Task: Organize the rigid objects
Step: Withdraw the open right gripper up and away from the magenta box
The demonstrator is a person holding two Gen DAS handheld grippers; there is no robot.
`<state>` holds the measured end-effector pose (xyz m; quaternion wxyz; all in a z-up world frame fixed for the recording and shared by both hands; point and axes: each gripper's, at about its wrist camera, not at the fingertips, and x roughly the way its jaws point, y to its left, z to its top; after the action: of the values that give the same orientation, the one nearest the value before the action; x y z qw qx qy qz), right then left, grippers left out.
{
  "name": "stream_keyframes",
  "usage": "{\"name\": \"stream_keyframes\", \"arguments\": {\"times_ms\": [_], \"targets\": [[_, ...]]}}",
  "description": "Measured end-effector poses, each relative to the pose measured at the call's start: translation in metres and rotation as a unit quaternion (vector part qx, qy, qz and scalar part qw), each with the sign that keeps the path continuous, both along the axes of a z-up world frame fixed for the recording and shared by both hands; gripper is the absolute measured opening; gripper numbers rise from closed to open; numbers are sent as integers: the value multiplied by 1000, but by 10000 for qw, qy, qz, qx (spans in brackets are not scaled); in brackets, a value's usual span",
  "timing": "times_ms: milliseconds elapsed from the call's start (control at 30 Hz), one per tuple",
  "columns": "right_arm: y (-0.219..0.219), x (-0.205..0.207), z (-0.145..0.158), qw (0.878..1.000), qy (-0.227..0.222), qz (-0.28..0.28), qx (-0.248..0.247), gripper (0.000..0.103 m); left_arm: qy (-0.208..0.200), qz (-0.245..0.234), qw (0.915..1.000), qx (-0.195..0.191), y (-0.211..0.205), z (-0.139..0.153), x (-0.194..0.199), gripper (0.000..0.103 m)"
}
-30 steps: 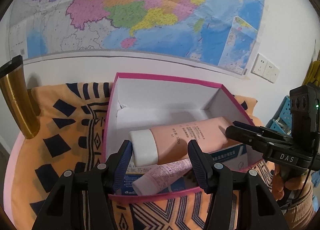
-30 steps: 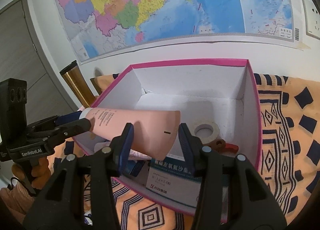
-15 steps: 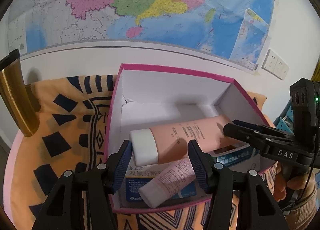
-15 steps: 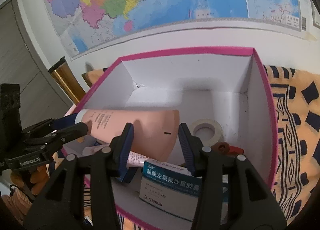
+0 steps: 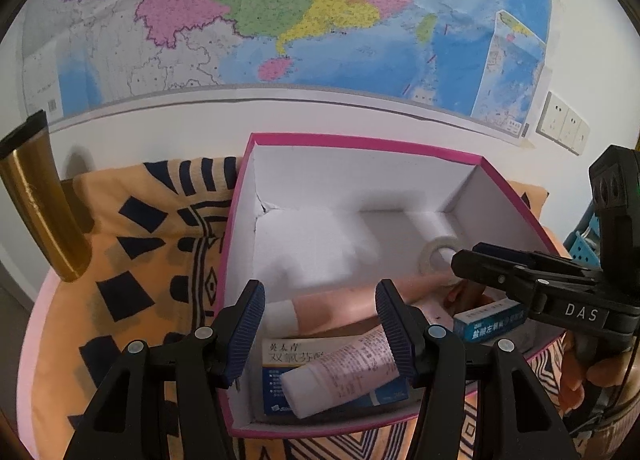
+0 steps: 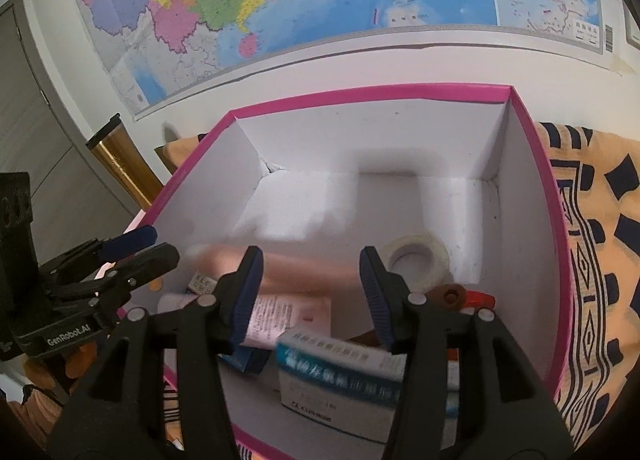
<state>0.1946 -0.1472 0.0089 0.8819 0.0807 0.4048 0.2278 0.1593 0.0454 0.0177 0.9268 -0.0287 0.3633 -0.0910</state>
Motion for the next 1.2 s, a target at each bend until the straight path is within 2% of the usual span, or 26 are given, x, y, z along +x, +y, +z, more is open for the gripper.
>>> {"name": "stream_keyframes", "arguments": {"times_ms": [333,733,933,1200], "targets": [[1,-22,2,9997,-132,208,73,52,-286,-191,9993,-151,0,15,-30,60],[-6,-83,38,9942,-736,687,381,52,-631,-490,9968,38,-15,34,-83,61],[-3,-113,38,9918,-771,941,395,52,-579,-625,9963,117,-22,28,-107,61],[-2,-136,18,9917,-533,1092,422,52,-127,-745,9970,185,-23,-1,-133,61]]}}
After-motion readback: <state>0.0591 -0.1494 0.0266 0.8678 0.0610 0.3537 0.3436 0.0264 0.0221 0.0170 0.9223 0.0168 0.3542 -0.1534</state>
